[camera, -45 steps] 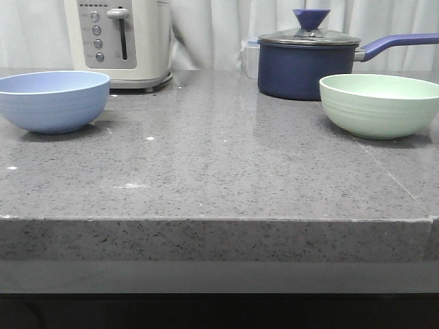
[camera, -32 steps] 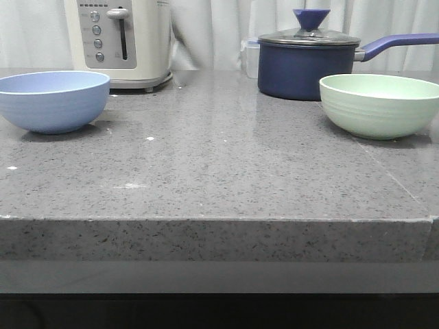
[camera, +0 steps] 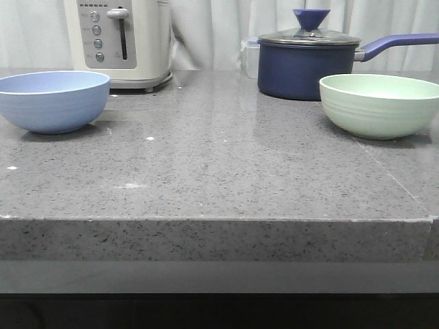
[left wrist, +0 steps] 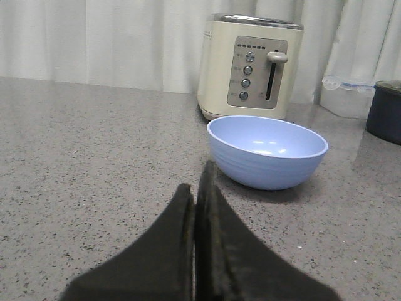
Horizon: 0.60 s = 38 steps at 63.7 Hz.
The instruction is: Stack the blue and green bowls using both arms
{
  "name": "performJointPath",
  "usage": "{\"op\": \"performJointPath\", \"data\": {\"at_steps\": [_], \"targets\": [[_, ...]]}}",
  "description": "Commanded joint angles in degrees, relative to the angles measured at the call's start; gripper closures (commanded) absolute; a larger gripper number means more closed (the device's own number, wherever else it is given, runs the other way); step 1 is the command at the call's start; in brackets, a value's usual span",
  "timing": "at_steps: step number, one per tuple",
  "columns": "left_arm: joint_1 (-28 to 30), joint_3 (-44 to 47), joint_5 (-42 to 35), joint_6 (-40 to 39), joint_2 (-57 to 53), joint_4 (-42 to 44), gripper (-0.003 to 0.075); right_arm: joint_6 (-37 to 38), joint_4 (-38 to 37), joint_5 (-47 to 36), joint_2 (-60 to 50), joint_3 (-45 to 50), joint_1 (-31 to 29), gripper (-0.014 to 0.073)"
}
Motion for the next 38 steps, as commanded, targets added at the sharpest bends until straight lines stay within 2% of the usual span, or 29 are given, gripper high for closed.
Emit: {"op": "performJointPath", "data": {"at_steps": [1, 17, 24, 38], "targets": [[0.00, 0.25, -4.96, -0.18, -0.97, 0.07, 0.0740, -0.46, 0.10, -5.14, -1.03, -0.93, -0.37, 0.0658], [0.00, -1.95, -6.12, -0.28, -0.97, -0.96, 0.0740, -0.46, 0.10, -7.38, -1.03, -2.17, -0.37, 0.0658], [0.00, -8.44, -1.86, -0.28, -0.83, -0.97, 0.0740, -0.46, 0.10, -5.91, -1.03, -6.37, -0.37, 0.0658], [0.00, -22.78, 7.41, -0.18, 4.19, -0.97, 0.0740, -0.46, 0.10, 2.58, 0.84, -19.35, -0.37, 0.0658]]}}
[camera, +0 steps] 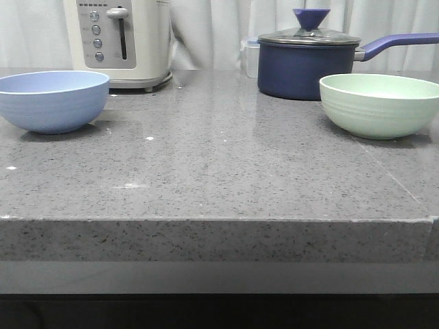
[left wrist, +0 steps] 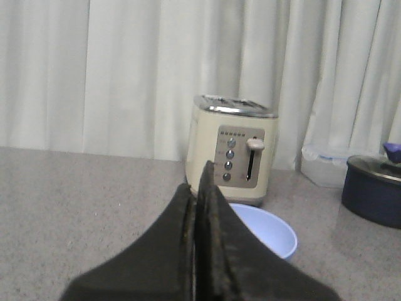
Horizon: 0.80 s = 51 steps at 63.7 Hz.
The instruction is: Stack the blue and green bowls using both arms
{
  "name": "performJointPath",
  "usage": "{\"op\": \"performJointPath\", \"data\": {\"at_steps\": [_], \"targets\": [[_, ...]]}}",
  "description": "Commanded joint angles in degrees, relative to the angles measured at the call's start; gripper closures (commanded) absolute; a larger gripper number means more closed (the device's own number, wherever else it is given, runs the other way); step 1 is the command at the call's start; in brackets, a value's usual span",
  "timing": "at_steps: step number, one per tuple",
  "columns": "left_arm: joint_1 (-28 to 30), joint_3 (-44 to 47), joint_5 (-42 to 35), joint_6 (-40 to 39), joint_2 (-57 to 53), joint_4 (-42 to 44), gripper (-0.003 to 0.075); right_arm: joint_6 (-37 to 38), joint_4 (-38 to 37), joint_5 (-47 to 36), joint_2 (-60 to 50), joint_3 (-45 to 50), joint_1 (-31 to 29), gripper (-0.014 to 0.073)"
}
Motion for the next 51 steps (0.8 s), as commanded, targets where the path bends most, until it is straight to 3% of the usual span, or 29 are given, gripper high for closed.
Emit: {"op": "performJointPath", "data": {"at_steps": [1, 22, 30, 51], "targets": [[0.00, -6.78, -0.14, -0.18, 3.94, -0.53, 0.0740, -0.46, 0.10, -0.70, 1.15, -6.44, -0.37, 0.0658], [0.00, -24.75, 15.39, 0.14, 21.21, -0.53, 0.0740, -0.46, 0.10, 18.07, 17.73, -26.23, -0.37, 0.0658], [0.00, -25.55, 15.82, 0.14, 25.18, -0.78, 0.0740, -0.46, 0.10, 25.39, 24.27, -30.76, -0.37, 0.0658], [0.00, -25.07, 17.30, 0.14, 29.18, -1.20, 0.0740, -0.46, 0.10, 31.03, 34.06, -30.67, -0.37, 0.0658]]}}
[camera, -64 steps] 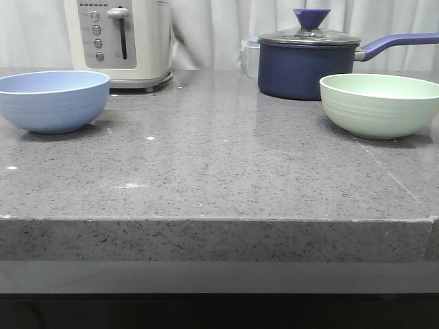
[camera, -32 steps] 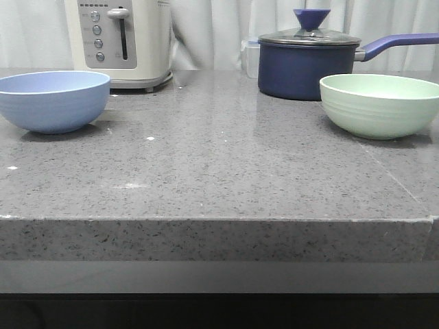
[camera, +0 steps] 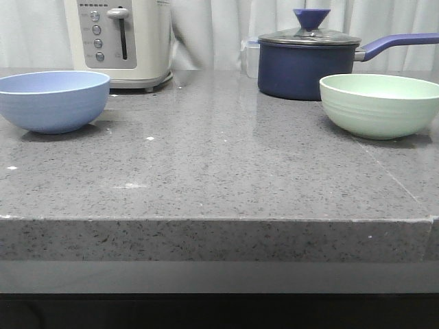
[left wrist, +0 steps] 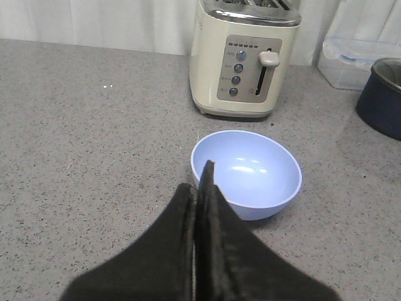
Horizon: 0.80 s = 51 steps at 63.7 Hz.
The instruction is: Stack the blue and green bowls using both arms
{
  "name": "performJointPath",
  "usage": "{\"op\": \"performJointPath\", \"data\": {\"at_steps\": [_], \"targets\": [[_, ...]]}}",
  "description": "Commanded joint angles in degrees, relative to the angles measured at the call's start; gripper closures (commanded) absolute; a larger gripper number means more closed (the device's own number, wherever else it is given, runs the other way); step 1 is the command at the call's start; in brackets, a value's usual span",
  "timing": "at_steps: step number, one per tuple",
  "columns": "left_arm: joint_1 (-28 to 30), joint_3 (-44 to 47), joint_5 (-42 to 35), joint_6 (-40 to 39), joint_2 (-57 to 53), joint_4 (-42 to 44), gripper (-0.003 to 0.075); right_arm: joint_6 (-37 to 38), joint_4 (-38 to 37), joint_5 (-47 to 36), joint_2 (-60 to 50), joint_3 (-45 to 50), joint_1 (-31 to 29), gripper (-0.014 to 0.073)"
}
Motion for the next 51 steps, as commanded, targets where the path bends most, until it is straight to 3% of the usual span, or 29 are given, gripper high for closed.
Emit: {"op": "performJointPath", "data": {"at_steps": [1, 14, 20, 24, 32, 36, 51], "targets": [[0.00, -1.51, -3.74, 0.14, 1.03, -0.63, 0.0740, -0.46, 0.10, -2.98, 2.11, -1.64, -0.37, 0.0658], [0.00, -1.51, -2.82, 0.14, 1.03, 0.28, 0.0739, -0.46, 0.10, -2.57, 3.78, -0.99, -0.37, 0.0650], [0.00, -1.51, -1.73, 0.14, 1.03, 1.35, 0.0692, -0.46, 0.10, -2.57, 3.83, -0.99, -0.37, 0.0547], [0.00, -1.51, -1.22, 0.14, 1.03, 1.73, 0.0584, -0.46, 0.10, -2.57, 3.83, -0.99, -0.37, 0.0412], [0.00, -1.51, -1.20, 0.14, 1.03, 1.73, 0.0283, -0.46, 0.10, -2.57, 3.83, -0.99, -0.37, 0.0108], [0.00, -1.51, -1.20, 0.14, 1.03, 1.73, 0.0202, -0.46, 0.10, -2.55, 3.83, -0.99, -0.37, 0.0023], [0.00, -1.51, -1.20, 0.14, 1.03, 1.73, 0.0228, -0.46, 0.10, -2.67, 3.83, -1.16, -0.37, 0.0011]]}}
